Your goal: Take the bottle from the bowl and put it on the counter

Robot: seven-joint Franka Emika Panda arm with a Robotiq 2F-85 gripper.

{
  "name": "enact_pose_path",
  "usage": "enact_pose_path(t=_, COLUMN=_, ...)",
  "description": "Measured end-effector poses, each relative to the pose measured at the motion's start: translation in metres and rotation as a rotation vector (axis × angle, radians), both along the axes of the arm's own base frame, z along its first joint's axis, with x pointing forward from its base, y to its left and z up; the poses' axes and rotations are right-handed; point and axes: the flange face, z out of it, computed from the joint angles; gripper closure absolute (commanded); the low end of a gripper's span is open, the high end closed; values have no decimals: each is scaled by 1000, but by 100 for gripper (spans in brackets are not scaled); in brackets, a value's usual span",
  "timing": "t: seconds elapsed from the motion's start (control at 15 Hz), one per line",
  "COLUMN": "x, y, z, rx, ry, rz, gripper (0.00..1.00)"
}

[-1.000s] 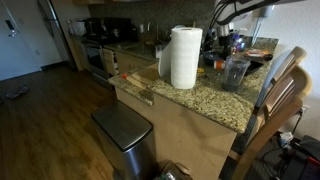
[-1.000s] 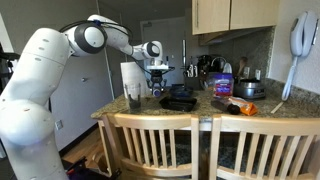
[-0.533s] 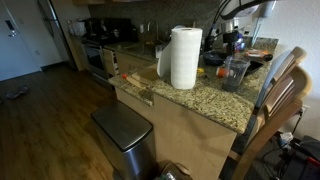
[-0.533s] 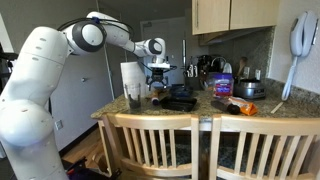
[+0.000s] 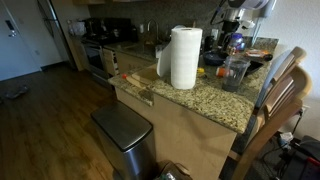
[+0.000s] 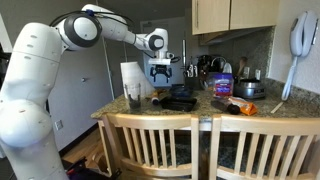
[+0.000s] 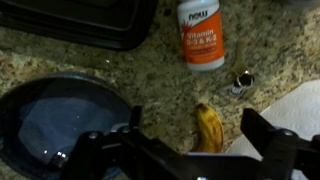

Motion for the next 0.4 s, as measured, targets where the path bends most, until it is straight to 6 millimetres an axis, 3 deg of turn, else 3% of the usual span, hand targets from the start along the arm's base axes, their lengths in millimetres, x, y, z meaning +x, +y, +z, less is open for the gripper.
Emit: enact_pose_path(t=0.4, x=6, y=28, z=56, rx=-95, ry=-250, rz=-151, gripper=0)
